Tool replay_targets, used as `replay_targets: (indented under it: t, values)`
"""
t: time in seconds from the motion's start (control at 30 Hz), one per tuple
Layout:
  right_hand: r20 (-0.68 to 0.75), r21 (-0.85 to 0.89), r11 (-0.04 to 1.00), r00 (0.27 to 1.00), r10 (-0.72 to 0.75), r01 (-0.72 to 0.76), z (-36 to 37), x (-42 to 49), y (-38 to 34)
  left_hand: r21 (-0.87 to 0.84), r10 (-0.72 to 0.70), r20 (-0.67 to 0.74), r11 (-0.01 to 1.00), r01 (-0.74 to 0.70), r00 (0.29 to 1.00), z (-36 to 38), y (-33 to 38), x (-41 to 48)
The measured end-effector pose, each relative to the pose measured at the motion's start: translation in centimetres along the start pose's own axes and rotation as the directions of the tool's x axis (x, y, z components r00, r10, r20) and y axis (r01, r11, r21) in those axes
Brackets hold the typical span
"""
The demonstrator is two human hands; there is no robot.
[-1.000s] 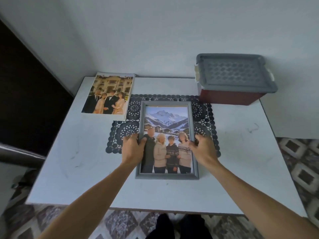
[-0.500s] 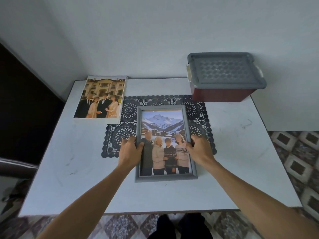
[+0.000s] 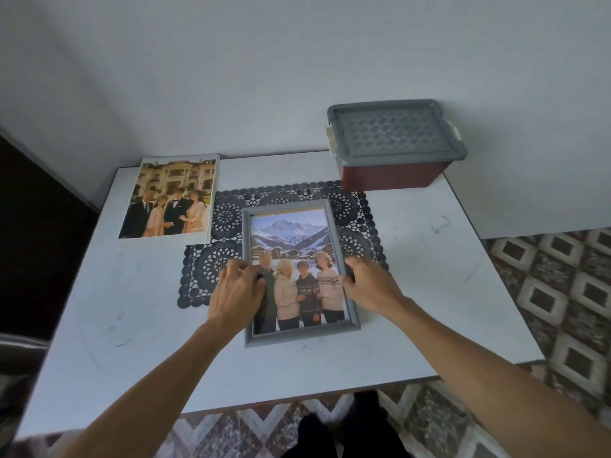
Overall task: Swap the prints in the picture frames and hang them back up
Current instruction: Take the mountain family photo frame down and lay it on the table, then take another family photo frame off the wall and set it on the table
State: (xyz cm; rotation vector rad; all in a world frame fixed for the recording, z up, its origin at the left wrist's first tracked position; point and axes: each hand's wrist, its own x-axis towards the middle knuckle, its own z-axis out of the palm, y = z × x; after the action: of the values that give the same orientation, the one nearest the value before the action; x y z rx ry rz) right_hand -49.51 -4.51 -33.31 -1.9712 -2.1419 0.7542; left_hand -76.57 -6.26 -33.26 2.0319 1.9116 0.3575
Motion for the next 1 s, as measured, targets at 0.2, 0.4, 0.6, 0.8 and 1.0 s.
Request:
replay_targets:
  t: [0.2,0.4,0.6,0.8,1.0]
  values:
    - [0.101,0.023,0.999,0.994,0.045,-0.048,-1.0,-2.4,1.8,0.028,0.3,0.21,0.95,-0.312,0.931,0.8,2.7,-0.1]
    - [0.168,0.058,0.989,0.978,0.122,-0.134,-2.8,-6.6,4.5,-0.028,0.407,0.392,0.902,-0.431,0.825,2.7,8.3,0.2]
    - [0.129,0.108,0.966,0.967,0.219,-0.233,-5.6,-10.4,9.6,-0.049,0.502,0.439,0.841,-0.538,0.745,4.4,15.9,1.0]
    - [0.073,0.14,0.943,0.953,0.295,-0.302,-9.7,-14.3,16.2,-0.081,0.533,0.5,0.814,-0.575,0.683,6.9,25.0,1.9]
    - [0.07,0.146,0.922,0.934,0.351,-0.357,-13.5,-18.9,24.7,-0.12,0.53,0.578,0.808,-0.577,0.621,10.0,35.3,0.7]
